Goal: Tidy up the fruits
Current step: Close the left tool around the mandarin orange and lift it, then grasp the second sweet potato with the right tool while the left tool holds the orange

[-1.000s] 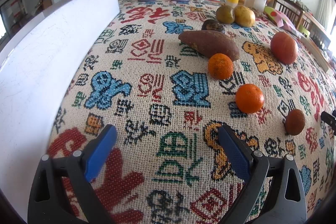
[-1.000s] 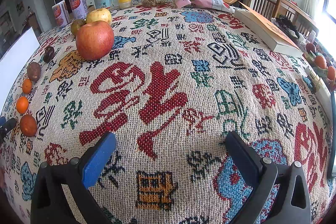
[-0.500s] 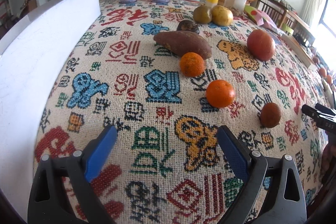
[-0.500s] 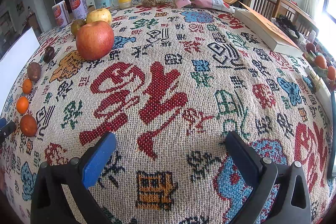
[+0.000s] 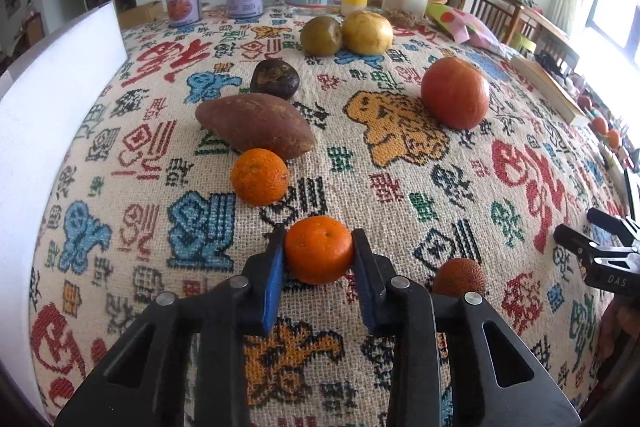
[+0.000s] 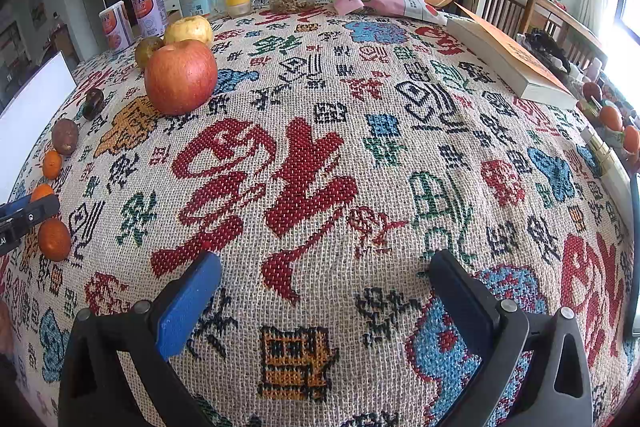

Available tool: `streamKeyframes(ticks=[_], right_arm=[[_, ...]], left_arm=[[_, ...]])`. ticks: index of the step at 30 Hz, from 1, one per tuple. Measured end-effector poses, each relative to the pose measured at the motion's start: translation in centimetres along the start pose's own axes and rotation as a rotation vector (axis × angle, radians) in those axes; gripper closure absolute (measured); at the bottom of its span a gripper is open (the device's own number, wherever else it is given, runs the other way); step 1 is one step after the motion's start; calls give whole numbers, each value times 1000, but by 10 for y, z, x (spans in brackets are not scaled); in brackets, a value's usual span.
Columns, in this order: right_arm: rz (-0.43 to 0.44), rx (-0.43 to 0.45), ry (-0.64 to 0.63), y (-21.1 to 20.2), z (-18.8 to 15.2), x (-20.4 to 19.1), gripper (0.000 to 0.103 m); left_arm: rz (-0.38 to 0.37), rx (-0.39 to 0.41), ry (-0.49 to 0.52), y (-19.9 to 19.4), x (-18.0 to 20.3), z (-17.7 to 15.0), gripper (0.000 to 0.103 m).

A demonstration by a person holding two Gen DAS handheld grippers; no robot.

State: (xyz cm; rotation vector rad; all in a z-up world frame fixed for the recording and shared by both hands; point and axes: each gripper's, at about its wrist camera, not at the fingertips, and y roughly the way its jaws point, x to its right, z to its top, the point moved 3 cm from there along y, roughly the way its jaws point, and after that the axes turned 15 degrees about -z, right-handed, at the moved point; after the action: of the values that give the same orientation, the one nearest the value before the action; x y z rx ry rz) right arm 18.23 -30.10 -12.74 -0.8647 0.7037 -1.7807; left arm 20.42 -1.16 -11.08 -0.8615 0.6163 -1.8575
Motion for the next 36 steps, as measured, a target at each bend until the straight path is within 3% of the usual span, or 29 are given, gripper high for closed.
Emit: streamKeyframes(ticks=[7, 11, 15, 21, 23, 24, 28, 30, 33, 36], right_arm=[[0, 0, 0, 0, 0, 0, 0], [0, 0, 0, 0, 0, 0, 0], [0, 0, 1, 0, 0, 1, 0], [-1, -1, 0, -1, 0, 0, 0], [41, -20, 22, -6, 3, -4, 3], [116, -33, 39, -13, 7, -12, 4], [405, -71, -49, -50, 51, -89, 14], [484, -94, -143, -64, 82, -143, 22], [505, -140, -304, -57, 122, -217, 32], [437, -207, -466, -35, 139, -276, 46]], left_arm=[[46, 23, 10, -34, -16, -19, 71], [73, 26, -43, -51, -38, -35, 71], [100, 45, -91, -58, -57, -48, 71], [108, 67, -63, -60, -54, -53, 71], [93, 77, -66, -63, -54, -55, 71], [89, 83, -65, -64, -54, -56, 71], [60, 110, -72, -73, -57, -58, 71], [56, 122, -76, -77, -59, -59, 71], [51, 136, -89, -83, -65, -61, 72], [38, 141, -110, -86, -71, -64, 72]])
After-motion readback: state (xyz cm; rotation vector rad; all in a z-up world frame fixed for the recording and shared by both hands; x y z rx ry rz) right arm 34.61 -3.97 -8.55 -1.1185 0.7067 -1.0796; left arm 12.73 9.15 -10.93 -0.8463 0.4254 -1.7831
